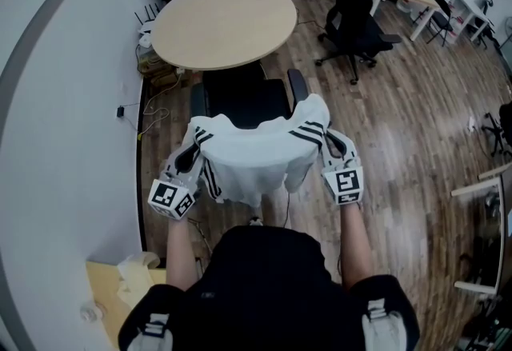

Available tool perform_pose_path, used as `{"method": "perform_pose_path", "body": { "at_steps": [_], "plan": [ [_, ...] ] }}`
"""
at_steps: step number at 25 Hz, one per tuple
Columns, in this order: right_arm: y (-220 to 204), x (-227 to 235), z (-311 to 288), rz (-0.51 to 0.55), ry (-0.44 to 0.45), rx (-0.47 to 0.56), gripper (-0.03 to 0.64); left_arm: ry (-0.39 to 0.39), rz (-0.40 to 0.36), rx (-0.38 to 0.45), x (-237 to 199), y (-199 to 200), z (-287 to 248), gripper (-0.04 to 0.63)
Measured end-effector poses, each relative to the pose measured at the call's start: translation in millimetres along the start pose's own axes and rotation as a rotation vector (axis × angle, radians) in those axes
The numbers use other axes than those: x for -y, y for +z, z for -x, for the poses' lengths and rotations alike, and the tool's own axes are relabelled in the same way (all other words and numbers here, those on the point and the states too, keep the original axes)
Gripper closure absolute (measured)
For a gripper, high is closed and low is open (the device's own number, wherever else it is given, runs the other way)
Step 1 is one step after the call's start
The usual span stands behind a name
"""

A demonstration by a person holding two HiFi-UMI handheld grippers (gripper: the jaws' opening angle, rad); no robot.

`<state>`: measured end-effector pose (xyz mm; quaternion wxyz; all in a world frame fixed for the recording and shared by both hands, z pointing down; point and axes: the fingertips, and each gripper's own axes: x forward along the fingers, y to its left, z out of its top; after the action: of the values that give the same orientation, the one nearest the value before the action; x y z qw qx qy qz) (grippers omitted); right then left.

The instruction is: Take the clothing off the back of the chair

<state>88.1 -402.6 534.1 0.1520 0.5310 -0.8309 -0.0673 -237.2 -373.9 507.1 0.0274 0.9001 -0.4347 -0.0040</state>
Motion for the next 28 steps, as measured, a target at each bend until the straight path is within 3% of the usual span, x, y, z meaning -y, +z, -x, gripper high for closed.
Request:
{"method": "perform_pose_path", "body": {
  "at_steps": [6, 12, 20, 28],
  "plan": [
    [-1.9, 2.8, 4.4, -0.014, -0.007, -0.001, 0.612, 0.031, -0.005, -0.004, 0.8, 0.2, 0.6, 0.578],
    [-1.2, 8.0, 9.4, -0.027, -0.021, 0.007, 0.612, 0.121, -0.01, 0.01, -7.4, 4.6, 13.8, 0.583],
    [4.9, 9.4, 19.3, -0.001, -0.02, 0.004, 0.614, 0.178, 0.003, 0.059, 0.7, 17.1, 35.3, 0.584],
    [8.8, 14.3, 33.0, 0.012, -0.022, 0.021, 0.614, 0.273, -0.035, 0.058, 3.8, 20.7, 48.5, 0.584]
  ]
}}
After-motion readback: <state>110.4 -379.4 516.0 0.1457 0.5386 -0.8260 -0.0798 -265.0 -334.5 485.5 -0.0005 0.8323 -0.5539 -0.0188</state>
